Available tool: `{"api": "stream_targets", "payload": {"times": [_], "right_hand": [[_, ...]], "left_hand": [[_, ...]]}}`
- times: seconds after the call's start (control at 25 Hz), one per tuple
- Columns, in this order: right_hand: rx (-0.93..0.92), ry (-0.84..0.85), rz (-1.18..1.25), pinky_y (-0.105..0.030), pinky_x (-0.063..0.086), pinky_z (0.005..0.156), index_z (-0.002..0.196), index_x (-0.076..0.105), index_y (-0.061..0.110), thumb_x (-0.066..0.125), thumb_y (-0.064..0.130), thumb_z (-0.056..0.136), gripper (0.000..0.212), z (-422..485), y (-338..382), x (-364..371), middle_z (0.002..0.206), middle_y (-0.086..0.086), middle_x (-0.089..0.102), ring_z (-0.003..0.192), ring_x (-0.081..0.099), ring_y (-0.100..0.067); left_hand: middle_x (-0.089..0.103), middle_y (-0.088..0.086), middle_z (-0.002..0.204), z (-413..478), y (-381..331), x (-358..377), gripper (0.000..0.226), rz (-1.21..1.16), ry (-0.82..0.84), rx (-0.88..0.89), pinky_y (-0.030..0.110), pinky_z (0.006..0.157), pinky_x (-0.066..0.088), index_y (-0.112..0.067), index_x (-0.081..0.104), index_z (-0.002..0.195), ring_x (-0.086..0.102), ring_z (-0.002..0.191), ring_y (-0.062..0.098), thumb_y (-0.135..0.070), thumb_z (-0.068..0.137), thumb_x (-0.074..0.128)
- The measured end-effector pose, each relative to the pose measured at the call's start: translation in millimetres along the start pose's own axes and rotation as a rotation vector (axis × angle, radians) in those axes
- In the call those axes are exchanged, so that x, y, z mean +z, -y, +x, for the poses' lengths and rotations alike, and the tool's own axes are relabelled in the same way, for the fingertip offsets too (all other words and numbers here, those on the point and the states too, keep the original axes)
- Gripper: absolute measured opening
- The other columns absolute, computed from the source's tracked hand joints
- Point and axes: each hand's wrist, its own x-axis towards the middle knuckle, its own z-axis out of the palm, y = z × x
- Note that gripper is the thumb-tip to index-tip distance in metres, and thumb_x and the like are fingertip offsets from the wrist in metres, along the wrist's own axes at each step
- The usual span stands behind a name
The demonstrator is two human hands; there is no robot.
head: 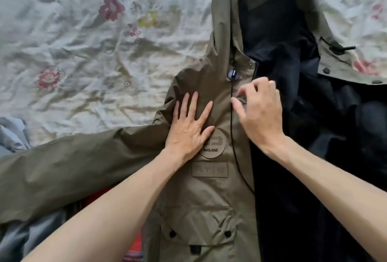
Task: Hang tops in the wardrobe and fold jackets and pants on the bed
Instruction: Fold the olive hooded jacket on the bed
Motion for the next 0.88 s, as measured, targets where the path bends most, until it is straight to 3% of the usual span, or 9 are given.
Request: {"api": "stream_targets", "payload": {"times": [0.12,0.24,0.32,0.4,0.48,0.52,0.72,0.8,0.88], "right_hand": [[-0.022,0.296,-0.218,-0.041,0.042,0.068,0.094,0.058,0.012,0.07,0.039,0.075,0.035,-83,19,-14,0.093,-0.008,0.054,0.083,0.052,-0.03],[0.004,0.393,-0.29,-0.04,0.034,0.064,0.076,0.058,0.011,0.064,0.024,0.069,0.016,-103,35,-17,0.087,-0.009,0.051,0.08,0.046,-0.03],[0.009,0.363,-0.251,-0.04,0.035,0.064,0.07,0.059,0.011,0.063,0.022,0.07,0.012,-103,45,-21,0.08,-0.008,0.052,0.077,0.049,-0.03],[0.25,0.339,0.139,-0.039,0.042,0.063,0.075,0.054,0.013,0.055,0.022,0.083,0.012,-109,53,-29,0.071,-0.005,0.057,0.069,0.055,-0.029],[0.635,0.484,0.694,-0.039,0.051,0.062,0.086,0.049,0.015,0.047,0.021,0.095,0.011,-116,62,-38,0.063,-0.006,0.064,0.058,0.062,-0.024],[0.762,0.549,0.841,-0.037,0.053,0.059,0.09,0.048,0.017,0.045,0.021,0.097,0.008,-120,65,-40,0.062,-0.006,0.066,0.053,0.063,-0.02],[1.081,0.772,1.088,-0.036,0.054,0.059,0.094,0.056,0.008,0.046,0.012,0.101,0.013,-149,73,-33,0.068,-0.008,0.059,0.055,0.058,-0.02],[1.027,0.821,1.071,-0.038,0.054,0.062,0.087,0.058,0.009,0.045,0.013,0.101,0.02,-163,75,-33,0.068,-0.006,0.06,0.056,0.058,-0.019],[0.761,0.868,0.725,-0.04,0.053,0.065,0.079,0.055,0.016,0.045,0.022,0.1,0.025,-171,73,-34,0.068,-0.001,0.065,0.061,0.062,-0.02]], "left_hand": [[0.0,0.016,0.165,-1,-1,-2,0.067,-0.012,0.002,-0.006,0.051,0.122,0.001,-0.032,0.005,0.158,-0.003,0.152,0.034,-0.061,0.099,0.016],[-0.003,0.016,0.165,-1,0,-8,0.067,0.003,0.064,-0.025,0.049,0.122,0.0,-0.033,-0.002,0.157,-0.006,0.153,0.032,-0.062,0.098,0.01],[-0.007,0.014,0.165,1,-2,-15,0.067,-0.003,0.106,-0.031,0.047,0.123,-0.001,-0.033,-0.005,0.157,-0.009,0.153,0.031,-0.062,0.098,0.009],[-0.01,0.014,0.165,1,-3,-21,0.066,-0.028,0.134,-0.024,0.047,0.123,-0.002,-0.033,-0.005,0.157,-0.011,0.152,0.03,-0.061,0.099,0.013],[-0.01,0.013,0.165,0,-1,-25,0.066,-0.054,0.156,-0.018,0.046,0.124,-0.002,-0.033,-0.003,0.157,-0.011,0.152,0.029,-0.061,0.1,0.016],[-0.009,0.013,0.165,0,0,-26,0.066,-0.068,0.16,-0.013,0.045,0.124,-0.002,-0.033,-0.002,0.158,-0.01,0.153,0.029,-0.061,0.101,0.018],[-0.006,0.013,0.166,1,6,-29,0.068,-0.138,0.158,0.034,0.043,0.123,0.0,-0.033,0.005,0.158,-0.007,0.153,0.028,-0.061,0.1,0.026],[-0.006,0.013,0.166,1,8,-30,0.068,-0.146,0.175,0.037,0.044,0.123,-0.001,-0.033,0.004,0.158,-0.007,0.153,0.028,-0.061,0.1,0.027],[-0.005,0.013,0.166,0,7,-33,0.068,-0.146,0.196,0.028,0.044,0.123,0.0,-0.033,0.006,0.158,-0.006,0.153,0.028,-0.06,0.1,0.029]]}}
